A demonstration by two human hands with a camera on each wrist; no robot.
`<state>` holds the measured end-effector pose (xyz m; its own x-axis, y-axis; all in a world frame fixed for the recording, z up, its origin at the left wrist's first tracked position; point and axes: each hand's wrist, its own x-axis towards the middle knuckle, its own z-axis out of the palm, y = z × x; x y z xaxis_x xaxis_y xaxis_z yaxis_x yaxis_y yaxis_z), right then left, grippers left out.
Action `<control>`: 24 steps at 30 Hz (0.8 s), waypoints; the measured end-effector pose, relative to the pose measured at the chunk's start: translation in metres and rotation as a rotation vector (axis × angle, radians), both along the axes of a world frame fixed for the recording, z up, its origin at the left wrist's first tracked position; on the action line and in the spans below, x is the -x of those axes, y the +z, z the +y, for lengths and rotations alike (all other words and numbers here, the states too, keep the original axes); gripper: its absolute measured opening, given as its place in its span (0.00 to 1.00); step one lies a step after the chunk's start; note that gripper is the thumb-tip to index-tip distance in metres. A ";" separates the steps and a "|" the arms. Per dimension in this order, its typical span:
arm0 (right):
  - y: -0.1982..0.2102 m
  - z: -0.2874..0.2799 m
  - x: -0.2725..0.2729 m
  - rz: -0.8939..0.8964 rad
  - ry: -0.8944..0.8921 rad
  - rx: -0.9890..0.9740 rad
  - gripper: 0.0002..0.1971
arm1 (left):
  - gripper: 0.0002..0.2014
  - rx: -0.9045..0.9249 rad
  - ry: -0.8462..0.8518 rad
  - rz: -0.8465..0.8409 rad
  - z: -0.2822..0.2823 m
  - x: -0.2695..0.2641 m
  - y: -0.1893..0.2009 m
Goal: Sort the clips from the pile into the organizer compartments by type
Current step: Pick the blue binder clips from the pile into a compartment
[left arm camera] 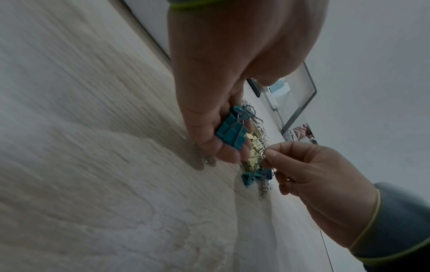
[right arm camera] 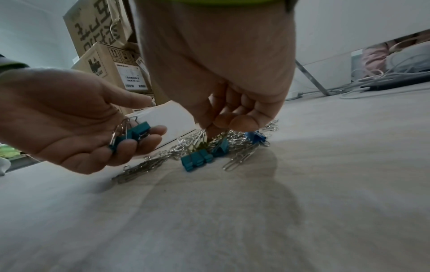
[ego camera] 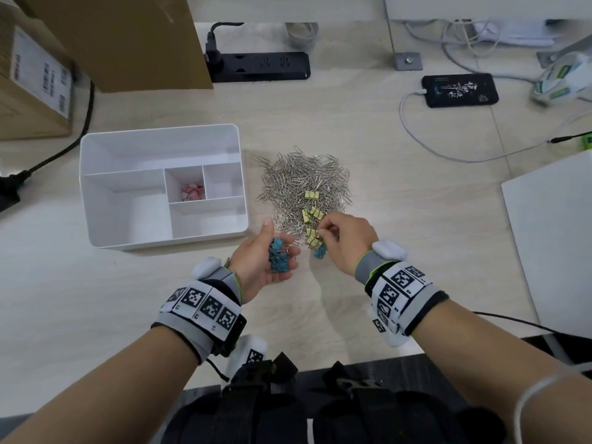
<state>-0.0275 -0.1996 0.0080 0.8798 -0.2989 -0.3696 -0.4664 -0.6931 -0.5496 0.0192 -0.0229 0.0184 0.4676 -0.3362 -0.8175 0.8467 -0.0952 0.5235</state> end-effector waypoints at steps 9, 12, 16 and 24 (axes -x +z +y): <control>-0.004 -0.004 0.019 -0.123 0.222 0.094 0.06 | 0.12 -0.064 -0.093 -0.072 -0.004 0.000 -0.003; -0.011 0.001 0.022 -0.053 0.298 0.186 0.13 | 0.10 -0.083 -0.098 -0.080 -0.005 0.002 -0.003; -0.014 0.008 0.021 -0.072 0.290 0.210 0.11 | 0.09 -0.098 -0.100 -0.087 -0.007 0.005 -0.003; -0.005 -0.005 0.028 -0.099 0.116 -0.002 0.07 | 0.09 -0.102 -0.103 -0.091 -0.008 0.005 -0.002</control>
<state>-0.0551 -0.2047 0.0033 0.9405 -0.1924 -0.2801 -0.3268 -0.7377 -0.5907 0.0141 -0.0305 0.0168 0.5086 -0.3035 -0.8058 0.7795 -0.2353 0.5806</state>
